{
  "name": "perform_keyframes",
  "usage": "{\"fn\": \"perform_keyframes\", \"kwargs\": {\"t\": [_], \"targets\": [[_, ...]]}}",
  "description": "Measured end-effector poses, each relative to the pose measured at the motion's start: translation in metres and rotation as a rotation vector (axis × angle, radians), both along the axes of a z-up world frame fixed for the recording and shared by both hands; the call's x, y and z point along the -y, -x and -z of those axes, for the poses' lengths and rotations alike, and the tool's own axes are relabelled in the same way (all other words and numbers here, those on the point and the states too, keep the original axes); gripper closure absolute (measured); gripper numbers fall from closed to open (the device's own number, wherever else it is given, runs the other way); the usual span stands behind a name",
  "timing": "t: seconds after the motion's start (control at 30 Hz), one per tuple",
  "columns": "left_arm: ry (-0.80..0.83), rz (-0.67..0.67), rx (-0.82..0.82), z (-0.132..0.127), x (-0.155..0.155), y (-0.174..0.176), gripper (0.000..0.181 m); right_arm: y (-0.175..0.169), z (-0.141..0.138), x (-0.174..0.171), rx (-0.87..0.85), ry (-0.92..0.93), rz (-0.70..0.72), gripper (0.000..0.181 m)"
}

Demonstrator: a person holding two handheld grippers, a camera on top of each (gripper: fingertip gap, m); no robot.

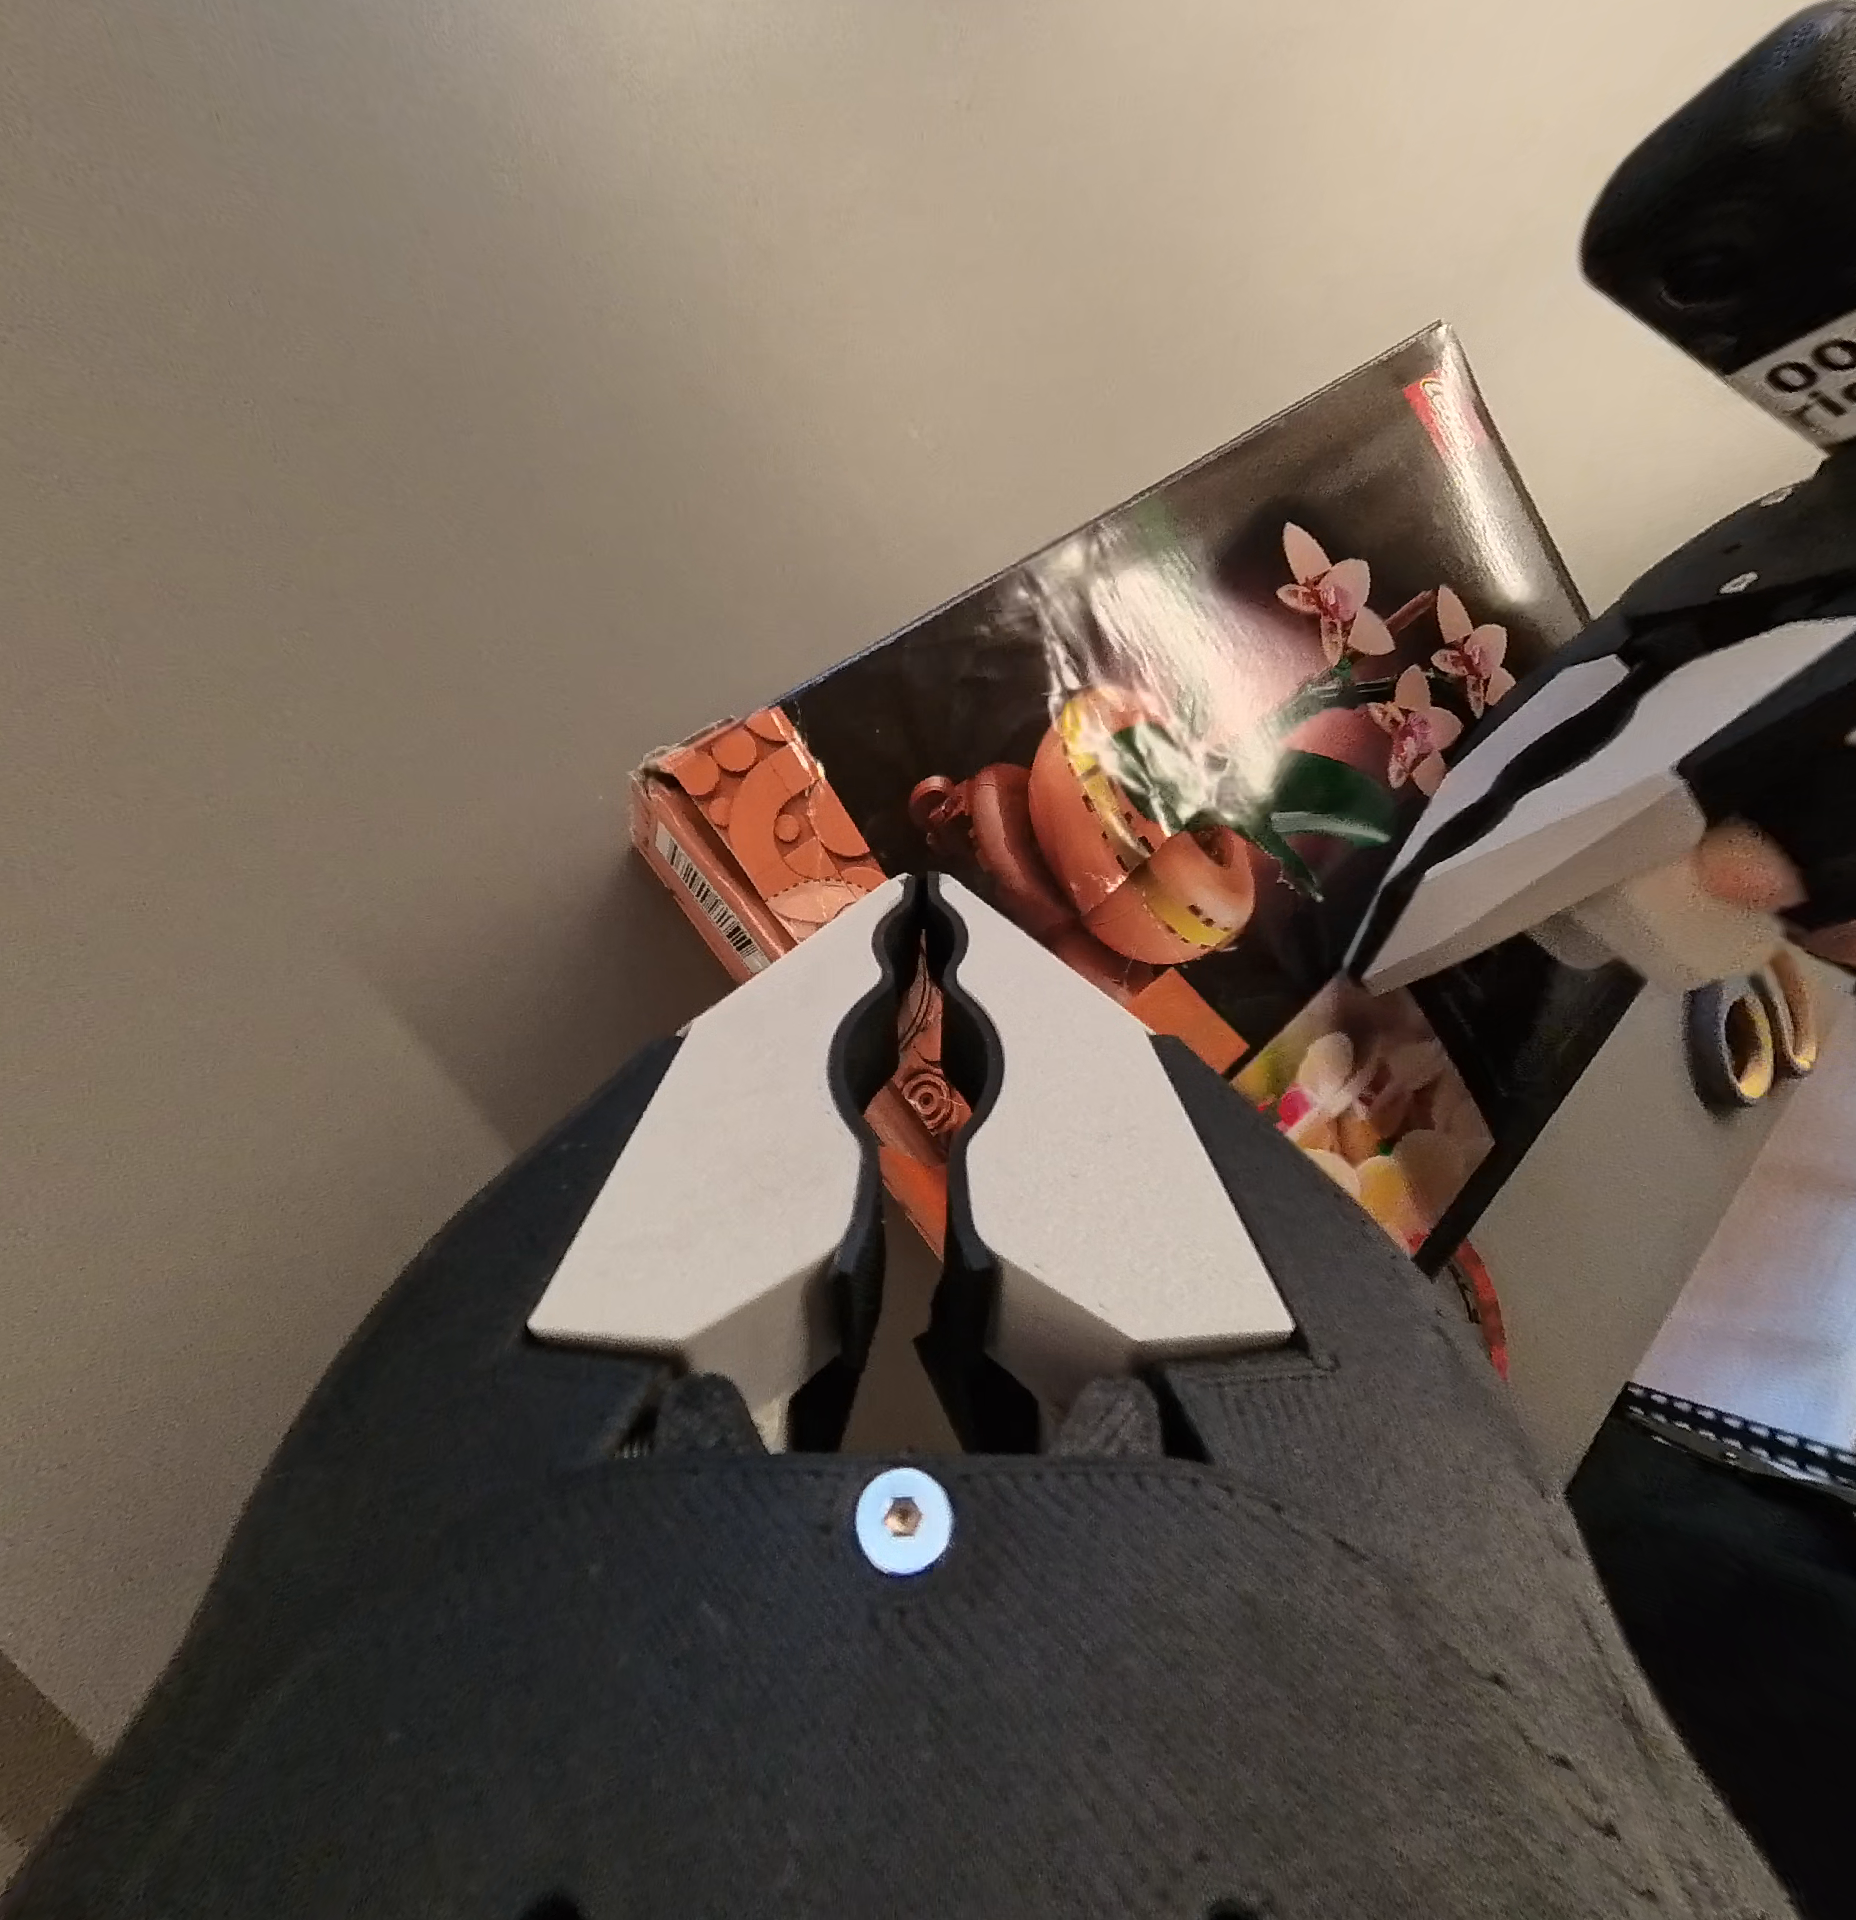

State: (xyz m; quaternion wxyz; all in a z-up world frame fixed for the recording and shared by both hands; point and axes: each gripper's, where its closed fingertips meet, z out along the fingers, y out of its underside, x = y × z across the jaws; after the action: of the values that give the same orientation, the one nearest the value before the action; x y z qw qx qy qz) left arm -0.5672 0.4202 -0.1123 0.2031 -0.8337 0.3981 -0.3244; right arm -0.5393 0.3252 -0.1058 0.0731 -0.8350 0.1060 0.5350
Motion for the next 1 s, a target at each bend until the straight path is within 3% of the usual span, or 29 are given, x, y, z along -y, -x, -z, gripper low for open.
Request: {"fn": "perform_keyframes", "kwargs": {"t": [0.13, 0.27, 0.57, 0.63, 0.73, 0.77, 0.87, 1.0], "targets": [[-0.014, -0.007, -0.009, 0.000, 0.000, 0.000, 0.181, -0.013, -0.012, -0.038, -0.102, 0.022, 0.197, 0.181], [-0.008, -0.014, -0.012, 0.001, 0.000, 0.001, 0.181, -0.004, 0.006, -0.035, 0.093, 0.017, 0.023, 0.180], [0.014, -0.030, 0.014, 0.002, 0.000, 0.001, 0.181, -0.004, 0.009, -0.035, 0.089, 0.007, 0.014, 0.181], [0.016, -0.031, 0.028, 0.001, 0.000, 0.001, 0.181, -0.002, 0.000, -0.041, 0.007, 0.039, 0.073, 0.181], [0.018, -0.030, 0.038, 0.000, 0.000, 0.001, 0.181, -0.005, -0.021, -0.069, -0.198, 0.021, 0.299, 0.181], [0.020, -0.032, 0.042, 0.000, 0.000, 0.001, 0.181, -0.005, -0.016, -0.072, -0.178, 0.032, 0.314, 0.181], [0.028, -0.034, 0.038, 0.000, 0.000, 0.001, 0.181, 0.006, 0.002, -0.069, 0.023, 0.044, 0.158, 0.181], [0.052, -0.029, 0.036, 0.001, 0.000, 0.001, 0.181, 0.015, 0.010, -0.066, 0.077, 0.047, 0.060, 0.181]]}}
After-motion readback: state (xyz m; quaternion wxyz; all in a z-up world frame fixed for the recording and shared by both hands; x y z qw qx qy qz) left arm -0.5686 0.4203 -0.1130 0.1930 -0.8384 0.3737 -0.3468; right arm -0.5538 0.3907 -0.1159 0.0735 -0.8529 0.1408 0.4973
